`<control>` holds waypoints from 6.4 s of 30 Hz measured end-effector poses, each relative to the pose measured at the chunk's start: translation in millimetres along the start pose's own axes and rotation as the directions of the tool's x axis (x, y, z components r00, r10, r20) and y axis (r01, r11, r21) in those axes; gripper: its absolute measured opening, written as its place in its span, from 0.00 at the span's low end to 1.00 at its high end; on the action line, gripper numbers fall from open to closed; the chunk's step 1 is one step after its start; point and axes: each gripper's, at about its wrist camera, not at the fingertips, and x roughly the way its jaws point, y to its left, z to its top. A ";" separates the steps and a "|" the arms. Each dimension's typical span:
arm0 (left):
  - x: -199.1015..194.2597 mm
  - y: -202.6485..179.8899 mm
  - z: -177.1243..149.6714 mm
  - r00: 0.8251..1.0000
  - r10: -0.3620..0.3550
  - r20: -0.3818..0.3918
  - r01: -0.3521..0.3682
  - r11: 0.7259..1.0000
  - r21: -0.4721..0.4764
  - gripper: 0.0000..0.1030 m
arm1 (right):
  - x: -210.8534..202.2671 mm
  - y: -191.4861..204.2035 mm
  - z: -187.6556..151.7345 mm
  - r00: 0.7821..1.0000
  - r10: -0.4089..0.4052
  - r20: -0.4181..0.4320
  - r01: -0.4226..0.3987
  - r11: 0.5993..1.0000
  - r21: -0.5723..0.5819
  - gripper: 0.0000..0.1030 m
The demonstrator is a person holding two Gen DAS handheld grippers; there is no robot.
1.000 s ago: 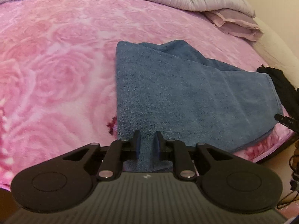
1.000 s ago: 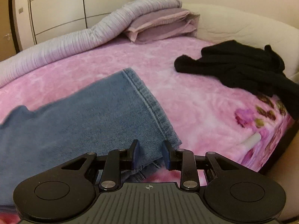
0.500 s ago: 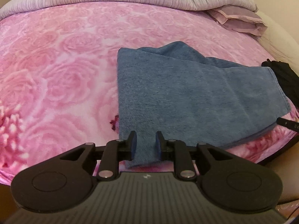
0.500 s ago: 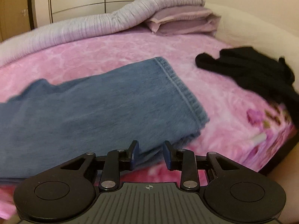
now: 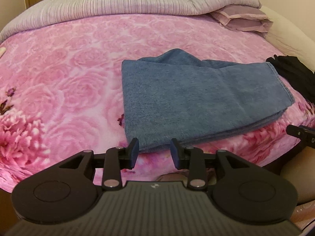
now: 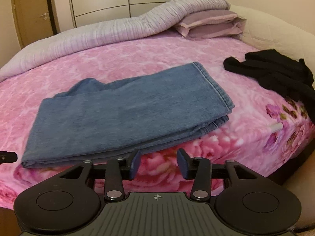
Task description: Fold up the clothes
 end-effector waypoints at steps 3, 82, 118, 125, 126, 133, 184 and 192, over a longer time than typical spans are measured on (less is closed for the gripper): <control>-8.9 -1.1 -4.2 1.000 0.005 0.013 -0.005 1.000 0.005 0.31 | -9.2 3.6 -1.5 1.000 0.003 0.016 -0.003 1.000 -0.003 0.54; 37.4 161.5 -32.5 0.970 -0.241 0.032 0.231 0.875 -0.424 0.08 | 120.1 244.1 -143.0 0.926 0.297 0.235 0.216 0.095 -0.972 0.45; 85.9 20.9 69.9 0.889 -0.457 0.024 0.451 0.864 -0.224 0.08 | 82.9 -105.7 0.7 0.941 0.149 0.304 -0.314 0.720 0.619 0.13; 104.0 -2.0 64.9 0.885 -0.462 -0.055 0.440 0.871 -0.218 0.08 | 77.4 -132.6 1.8 0.935 0.087 0.343 -0.312 0.661 0.683 0.10; 106.3 -4.2 65.4 0.884 -0.465 -0.059 0.443 0.870 -0.217 0.08 | 66.6 -131.9 2.6 0.920 0.076 0.385 -0.332 0.676 0.658 0.08; 120.7 -31.8 69.7 0.859 -0.506 -0.084 0.484 0.854 -0.194 0.08 | 75.6 -153.6 5.4 0.926 0.135 0.351 -0.356 0.618 0.701 0.19; 190.7 -74.9 99.2 0.797 -0.596 -0.097 0.525 0.764 -0.375 0.18 | 113.4 -178.3 -42.1 0.937 0.195 0.289 -0.335 0.275 0.901 0.50; 198.3 -90.7 111.1 0.772 -0.630 -0.083 0.568 0.742 -0.356 0.18 | 123.2 -211.6 5.3 0.951 0.175 0.255 -0.306 0.413 0.858 0.16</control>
